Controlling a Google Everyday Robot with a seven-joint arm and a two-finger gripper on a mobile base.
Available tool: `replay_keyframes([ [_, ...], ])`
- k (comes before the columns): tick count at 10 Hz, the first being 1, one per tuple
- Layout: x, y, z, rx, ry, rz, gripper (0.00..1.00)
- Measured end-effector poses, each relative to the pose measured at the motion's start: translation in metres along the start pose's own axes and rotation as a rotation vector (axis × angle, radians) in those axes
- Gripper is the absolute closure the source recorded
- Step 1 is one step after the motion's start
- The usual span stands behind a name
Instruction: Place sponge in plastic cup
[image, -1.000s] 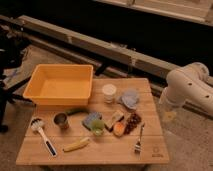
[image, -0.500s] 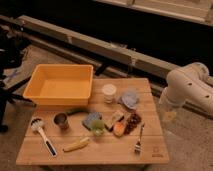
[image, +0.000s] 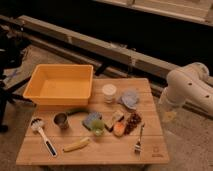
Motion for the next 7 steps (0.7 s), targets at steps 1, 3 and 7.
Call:
replay_keyframes([
  [1, -0.007, 0.002, -0.002, 0.008, -0.013, -0.038, 0.35],
  [3, -0.030, 0.002, -0.005, 0.019, -0.034, -0.092, 0.35],
  [7, -0.128, 0.005, -0.012, 0.045, -0.101, -0.274, 0.35],
])
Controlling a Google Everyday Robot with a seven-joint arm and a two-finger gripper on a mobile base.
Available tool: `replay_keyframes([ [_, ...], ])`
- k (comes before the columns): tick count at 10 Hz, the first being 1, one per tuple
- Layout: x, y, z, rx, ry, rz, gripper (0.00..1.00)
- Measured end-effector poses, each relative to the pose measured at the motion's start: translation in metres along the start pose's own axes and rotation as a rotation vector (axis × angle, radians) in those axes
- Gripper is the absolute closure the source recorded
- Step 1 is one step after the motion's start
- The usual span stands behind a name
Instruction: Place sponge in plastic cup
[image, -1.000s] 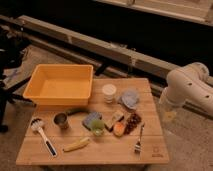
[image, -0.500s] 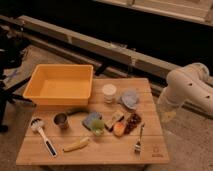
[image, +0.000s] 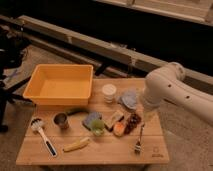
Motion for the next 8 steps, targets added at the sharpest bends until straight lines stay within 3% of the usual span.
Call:
replay_keyframes([
  [3, -0.074, -0.007, 0.001, 0.013, -0.046, -0.178, 0.35],
  [4, -0.111, -0.008, 0.002, 0.016, -0.066, -0.270, 0.35],
  [5, -0.122, -0.008, 0.002, 0.017, -0.075, -0.296, 0.35],
  [8, -0.121, -0.008, 0.002, 0.018, -0.070, -0.297, 0.35],
])
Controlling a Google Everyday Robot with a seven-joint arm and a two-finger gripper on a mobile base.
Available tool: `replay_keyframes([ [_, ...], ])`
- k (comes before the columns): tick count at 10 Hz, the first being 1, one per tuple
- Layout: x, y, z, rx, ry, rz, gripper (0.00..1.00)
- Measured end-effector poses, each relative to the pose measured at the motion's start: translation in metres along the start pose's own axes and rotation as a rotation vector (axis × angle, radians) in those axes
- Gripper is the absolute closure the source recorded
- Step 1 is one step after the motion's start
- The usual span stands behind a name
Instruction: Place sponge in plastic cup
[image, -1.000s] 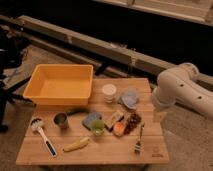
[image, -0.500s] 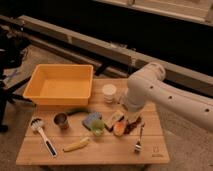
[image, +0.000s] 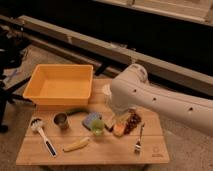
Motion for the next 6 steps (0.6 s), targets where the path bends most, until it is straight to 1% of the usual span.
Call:
replay_keyframes([
  [5, -0.0002, -0.0006, 0.0003, 0.001, -0.003, -0.005, 0.35],
  [6, -0.0007, -0.0046, 0.0024, 0.006, -0.009, -0.036, 0.35],
])
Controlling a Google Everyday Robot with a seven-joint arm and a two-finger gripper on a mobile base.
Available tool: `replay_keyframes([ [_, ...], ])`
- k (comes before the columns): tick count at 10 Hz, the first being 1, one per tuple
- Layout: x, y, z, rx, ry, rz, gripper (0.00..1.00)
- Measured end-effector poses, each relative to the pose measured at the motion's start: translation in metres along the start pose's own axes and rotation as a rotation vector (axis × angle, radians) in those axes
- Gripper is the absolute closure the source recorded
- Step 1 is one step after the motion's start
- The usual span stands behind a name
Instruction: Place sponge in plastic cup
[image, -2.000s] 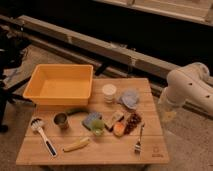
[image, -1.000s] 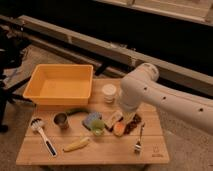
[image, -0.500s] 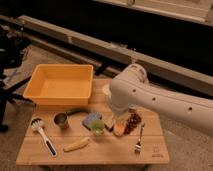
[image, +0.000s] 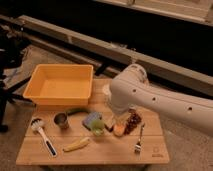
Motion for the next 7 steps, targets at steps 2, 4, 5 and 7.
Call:
replay_keyframes([
  [2, -0.014, -0.019, 0.008, 0.012, -0.020, -0.078, 0.35],
  [4, -0.037, -0.050, 0.022, 0.021, -0.035, -0.191, 0.35],
  [5, -0.044, -0.061, 0.029, 0.020, -0.035, -0.237, 0.35],
  [7, -0.053, -0.085, 0.058, 0.022, -0.009, -0.346, 0.35],
])
